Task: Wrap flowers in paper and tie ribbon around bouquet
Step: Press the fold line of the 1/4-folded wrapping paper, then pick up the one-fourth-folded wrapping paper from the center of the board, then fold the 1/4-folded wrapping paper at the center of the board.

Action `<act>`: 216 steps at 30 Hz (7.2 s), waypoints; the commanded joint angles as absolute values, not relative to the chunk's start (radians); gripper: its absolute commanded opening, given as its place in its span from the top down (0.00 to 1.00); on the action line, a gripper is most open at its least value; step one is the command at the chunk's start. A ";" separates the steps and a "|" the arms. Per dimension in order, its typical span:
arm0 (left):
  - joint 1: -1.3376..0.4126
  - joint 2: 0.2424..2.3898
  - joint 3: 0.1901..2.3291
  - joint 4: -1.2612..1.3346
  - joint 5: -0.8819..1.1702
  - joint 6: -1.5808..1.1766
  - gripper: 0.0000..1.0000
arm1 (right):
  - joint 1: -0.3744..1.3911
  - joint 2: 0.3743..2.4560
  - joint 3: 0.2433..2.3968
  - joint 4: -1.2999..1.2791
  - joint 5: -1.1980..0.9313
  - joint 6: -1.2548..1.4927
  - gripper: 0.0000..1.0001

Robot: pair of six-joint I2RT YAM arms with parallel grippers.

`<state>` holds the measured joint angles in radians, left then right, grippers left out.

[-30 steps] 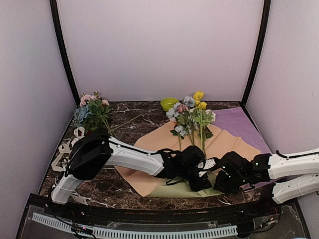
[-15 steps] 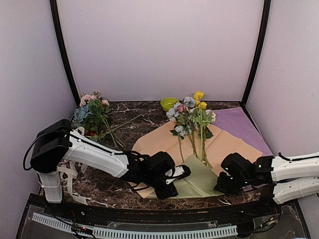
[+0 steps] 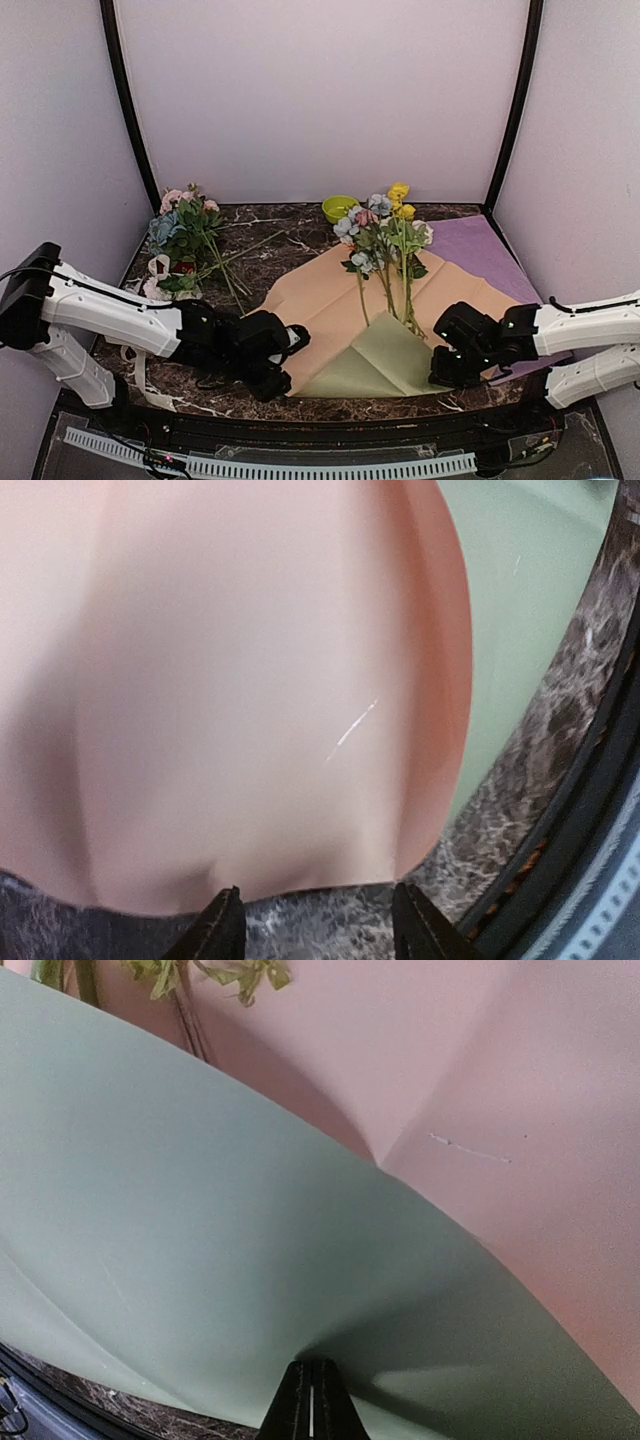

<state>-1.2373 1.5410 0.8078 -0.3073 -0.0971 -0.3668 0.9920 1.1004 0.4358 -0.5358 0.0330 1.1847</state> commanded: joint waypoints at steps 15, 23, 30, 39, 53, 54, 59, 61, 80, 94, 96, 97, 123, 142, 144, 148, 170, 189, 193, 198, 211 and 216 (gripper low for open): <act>-0.847 1.146 0.493 -0.158 0.123 -0.986 0.34 | 0.991 1.195 0.450 -0.680 0.019 1.116 0.96; -0.845 1.211 0.295 0.182 0.158 -1.212 0.34 | 0.991 1.186 0.440 -0.674 0.000 1.135 0.96; -0.845 1.380 0.251 0.412 0.246 -1.303 0.36 | 0.991 1.174 0.436 -0.665 0.001 1.147 0.96; -0.858 1.214 0.278 0.365 0.119 -1.191 0.50 | 0.991 1.191 0.464 -0.671 0.013 1.145 0.96; -0.896 1.274 0.369 0.413 0.159 -1.004 0.82 | 1.009 1.254 0.652 -0.834 0.138 1.074 0.91; -0.902 1.274 0.385 0.396 0.150 -0.986 0.81 | 1.016 1.260 0.671 -0.835 0.145 1.064 0.91; -0.916 1.290 0.432 0.357 0.133 -0.935 0.83 | 1.104 1.338 0.759 -0.754 0.133 0.983 0.91; -0.920 1.297 0.434 0.356 0.133 -0.932 0.84 | 1.148 1.392 0.806 -0.728 0.127 0.947 0.92; -0.944 1.282 0.492 0.260 0.100 -0.856 1.00 | 1.210 1.612 0.828 -0.281 -0.112 0.899 0.99; -1.022 1.333 0.689 0.107 0.087 -0.681 1.00 | 1.137 1.540 0.600 0.083 -0.291 1.111 0.98; -1.028 1.346 0.727 0.093 0.092 -0.665 1.00 | 1.130 1.533 0.592 0.105 -0.307 1.134 0.98; -1.031 1.352 0.743 0.086 0.091 -0.662 1.00 | 1.124 1.529 0.591 0.115 -0.319 1.145 0.98; -1.044 1.361 0.861 -0.005 0.071 -0.633 1.00 | 0.996 1.638 0.542 0.129 -0.398 1.135 0.99; -1.100 1.804 1.266 0.106 0.294 -0.536 1.00 | 0.992 1.545 0.536 0.170 -0.409 1.155 0.99; -1.102 1.822 1.290 0.086 0.266 -0.520 1.00 | 0.988 1.526 0.546 0.131 -0.386 1.154 0.98; -1.101 1.836 1.299 0.017 0.123 -0.490 1.00 | 0.988 1.467 0.579 -0.025 -0.304 1.144 0.98; -1.104 2.020 1.471 0.098 0.243 -0.428 1.00 | 0.891 1.386 0.336 0.252 -0.384 1.196 0.98; -1.093 2.209 1.604 0.126 0.261 -0.333 1.00 | 0.860 1.095 0.408 -0.333 -0.192 1.221 0.93; -1.093 2.208 1.620 0.130 0.273 -0.320 1.00 | 0.838 1.115 0.341 -0.269 -0.229 1.215 0.93; -1.094 2.210 1.659 0.152 0.310 -0.309 1.00 | 0.767 1.179 0.327 -0.217 -0.254 1.125 0.93; -1.094 2.374 1.771 0.228 0.412 -0.355 1.00 | 0.749 1.153 0.219 -0.026 -0.339 1.226 0.96; -1.094 2.449 1.828 0.186 0.409 -0.344 1.00 | 0.749 1.129 0.289 -0.162 -0.320 1.182 0.96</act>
